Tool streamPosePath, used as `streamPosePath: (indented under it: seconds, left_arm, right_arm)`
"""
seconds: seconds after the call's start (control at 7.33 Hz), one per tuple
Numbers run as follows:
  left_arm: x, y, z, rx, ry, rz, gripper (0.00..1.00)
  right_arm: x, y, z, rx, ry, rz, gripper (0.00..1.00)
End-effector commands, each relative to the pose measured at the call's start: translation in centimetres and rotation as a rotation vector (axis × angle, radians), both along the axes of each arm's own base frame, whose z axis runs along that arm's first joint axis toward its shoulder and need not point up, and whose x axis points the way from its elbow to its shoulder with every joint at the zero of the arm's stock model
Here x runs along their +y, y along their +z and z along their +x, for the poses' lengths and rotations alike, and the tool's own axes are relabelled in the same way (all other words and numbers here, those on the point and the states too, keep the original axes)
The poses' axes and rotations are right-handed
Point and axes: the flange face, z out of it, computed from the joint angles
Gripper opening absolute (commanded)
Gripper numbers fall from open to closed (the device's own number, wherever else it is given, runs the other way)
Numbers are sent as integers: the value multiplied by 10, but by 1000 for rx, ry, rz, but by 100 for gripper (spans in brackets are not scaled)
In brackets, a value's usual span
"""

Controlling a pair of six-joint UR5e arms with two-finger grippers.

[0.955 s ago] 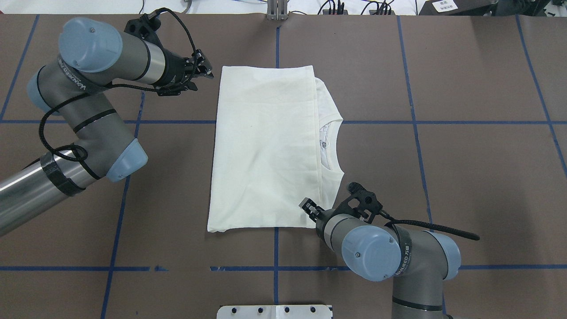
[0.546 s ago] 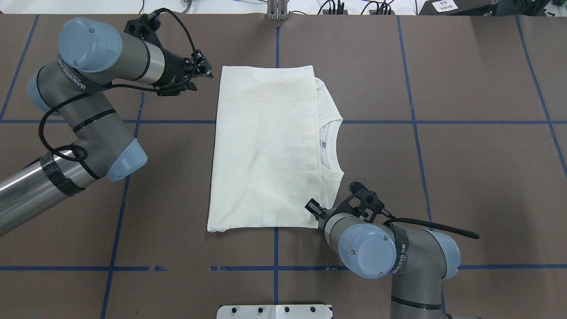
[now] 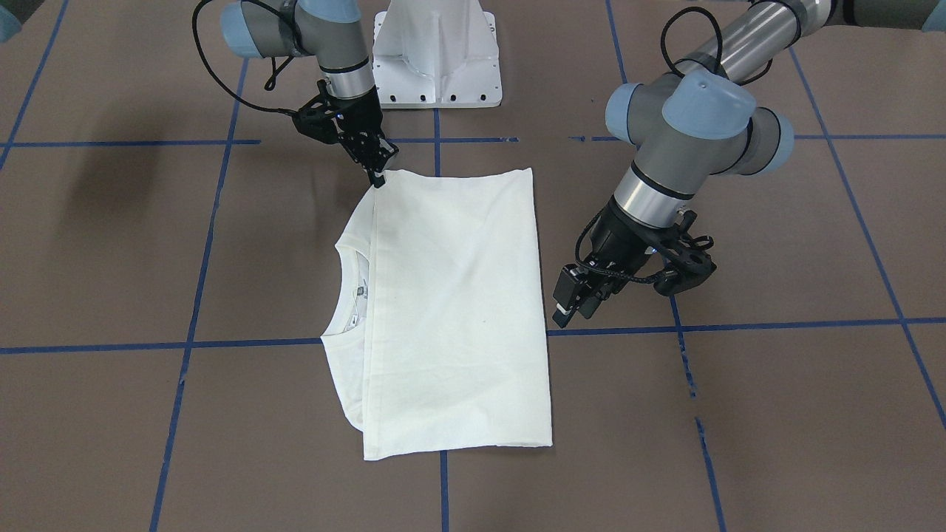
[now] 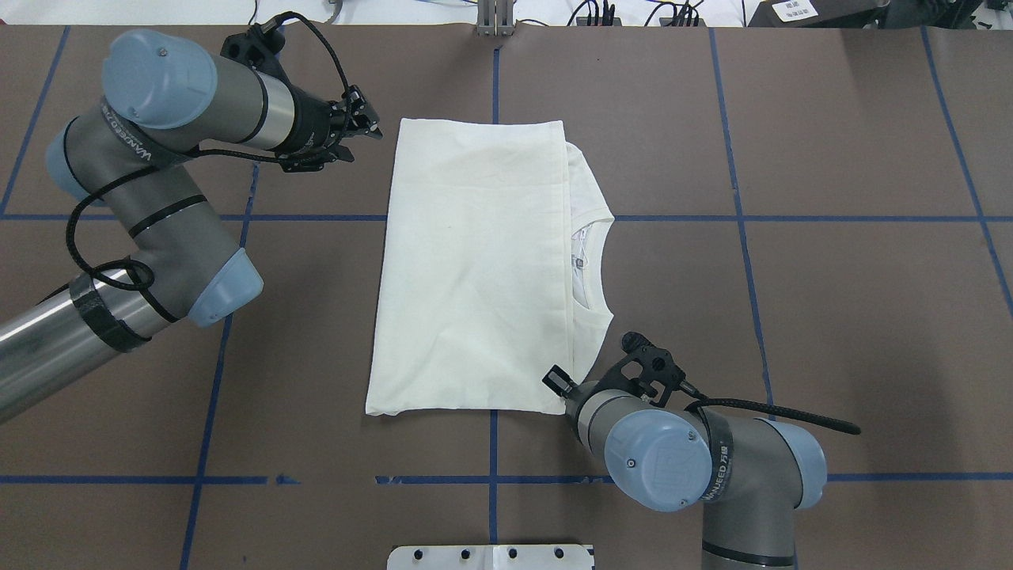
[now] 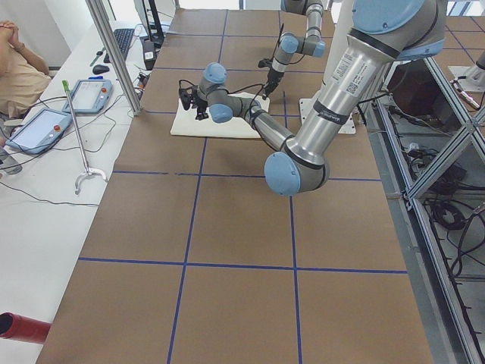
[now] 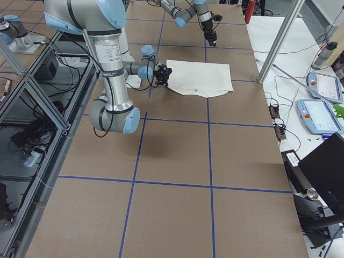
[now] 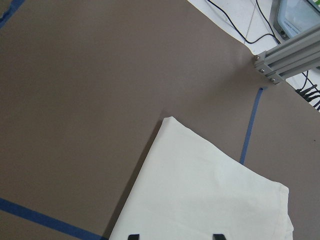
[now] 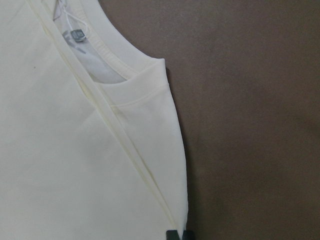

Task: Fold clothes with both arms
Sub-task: 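Lower both grippers to the shirt's edge nearest the robot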

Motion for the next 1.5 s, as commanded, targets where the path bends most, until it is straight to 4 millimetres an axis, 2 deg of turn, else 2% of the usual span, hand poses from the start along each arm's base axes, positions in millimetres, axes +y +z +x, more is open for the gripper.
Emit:
streamPosePath:
  seconds: [0.0, 0.14, 0.27, 0.55, 0.82, 1.36]
  left_arm:
    - [106, 5, 10, 15, 5, -85, 58]
    - [184, 6, 46, -60, 12, -124, 58]
    - [227, 1, 71, -54, 39, -185, 58]
    - [290, 6, 111, -50, 120, -264, 63]
    - [303, 27, 123, -92, 139, -284, 65]
    - [310, 39, 136, -121, 153, -291, 63]
  right_arm:
    - [5, -20, 35, -57, -4, 11, 0]
    - [6, -17, 39, -55, -9, 7, 0]
    - [6, -15, 39, -52, -12, 7, 0]
    - [9, -8, 51, -46, -12, 5, 0]
    - [10, -3, 47, -36, -16, 2, 0]
    - [10, -4, 48, -35, -15, 3, 0]
